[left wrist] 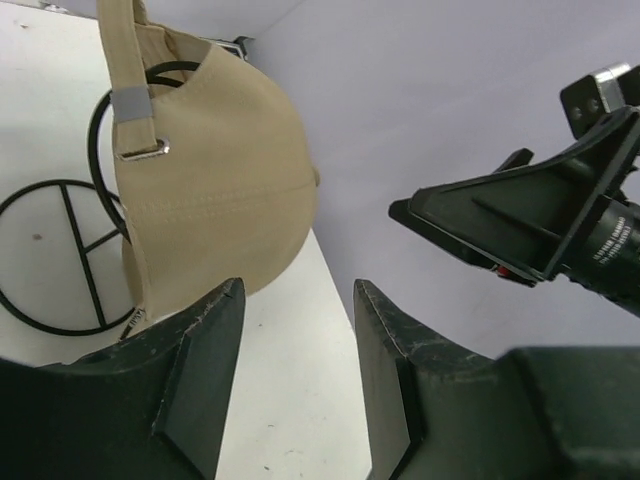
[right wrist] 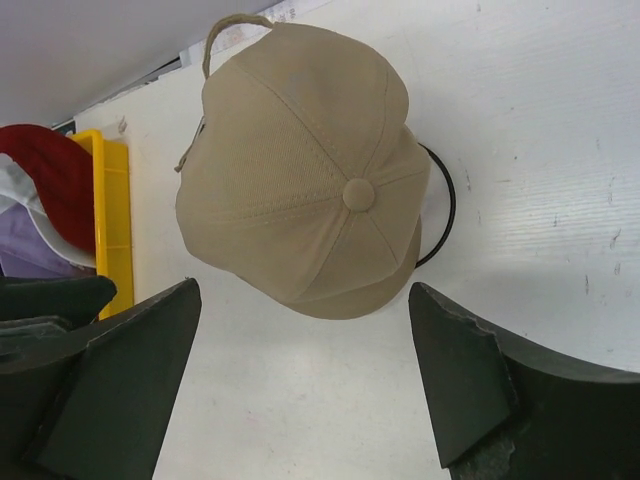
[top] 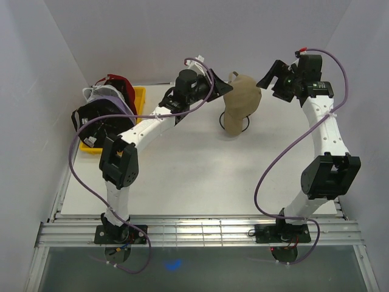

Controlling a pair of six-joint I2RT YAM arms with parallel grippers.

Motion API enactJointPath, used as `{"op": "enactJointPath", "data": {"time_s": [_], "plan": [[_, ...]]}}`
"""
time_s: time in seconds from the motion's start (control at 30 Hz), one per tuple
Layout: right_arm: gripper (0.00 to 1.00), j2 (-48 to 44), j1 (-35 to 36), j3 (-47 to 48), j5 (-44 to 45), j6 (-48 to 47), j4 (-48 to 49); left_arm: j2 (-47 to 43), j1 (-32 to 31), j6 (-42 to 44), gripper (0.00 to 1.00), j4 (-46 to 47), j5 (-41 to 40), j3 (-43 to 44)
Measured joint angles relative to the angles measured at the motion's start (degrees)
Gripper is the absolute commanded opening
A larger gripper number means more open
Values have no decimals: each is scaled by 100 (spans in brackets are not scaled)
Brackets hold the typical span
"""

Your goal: Stack the hats

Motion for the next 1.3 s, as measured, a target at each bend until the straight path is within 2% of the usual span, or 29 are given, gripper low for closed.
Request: {"op": "enactJointPath", "data": {"time_s": [0.23,0.6,0.97,1.3], "plan": [[83,247,-179,157,-105,-17,0,922,7,365,57,-896,-317,1119],[65,586,-203,334,-409,-59,-2,1429,11,487,56,-1499,-535,1469],[59,503,-201,-238,-645,-61,146,1434,57,455,54,-1663,-699,1598],[59,426,-166,-323,-654,-107,168,1672,111,393,54,-1843,-776,1923]]}}
